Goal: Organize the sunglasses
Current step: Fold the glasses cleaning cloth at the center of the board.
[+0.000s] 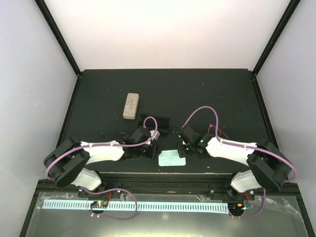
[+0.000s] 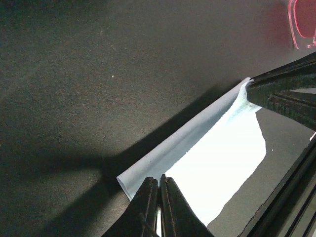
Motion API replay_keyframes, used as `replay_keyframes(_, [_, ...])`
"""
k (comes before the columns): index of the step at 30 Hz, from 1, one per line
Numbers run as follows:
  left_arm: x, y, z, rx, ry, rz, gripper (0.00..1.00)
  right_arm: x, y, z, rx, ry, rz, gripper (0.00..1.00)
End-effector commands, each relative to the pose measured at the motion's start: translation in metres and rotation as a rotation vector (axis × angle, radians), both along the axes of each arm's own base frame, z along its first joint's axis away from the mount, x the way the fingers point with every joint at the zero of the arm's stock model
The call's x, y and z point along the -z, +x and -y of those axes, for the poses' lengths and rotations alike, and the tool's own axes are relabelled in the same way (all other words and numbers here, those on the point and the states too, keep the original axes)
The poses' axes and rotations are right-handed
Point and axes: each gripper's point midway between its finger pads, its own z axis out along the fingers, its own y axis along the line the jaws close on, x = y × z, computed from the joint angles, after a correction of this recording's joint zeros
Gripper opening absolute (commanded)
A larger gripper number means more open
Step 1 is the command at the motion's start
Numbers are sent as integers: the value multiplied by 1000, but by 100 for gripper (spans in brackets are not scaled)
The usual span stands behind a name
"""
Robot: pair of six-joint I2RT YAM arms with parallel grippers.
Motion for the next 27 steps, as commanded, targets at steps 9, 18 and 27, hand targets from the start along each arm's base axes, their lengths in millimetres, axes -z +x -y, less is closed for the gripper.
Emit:
replay_keyframes(9, [-6,-6,1,17,-46,-10,1,4,-16,3,-36,20,-51,1])
replay_keyframes(18, [-2,-9,0,11,-48,-25,2,1,-20,3,-39,35,-58,1])
replay_keyframes(27, [-1,-19,7,59,-95,-65,15,8,-37,-2,-84,80,-116,16])
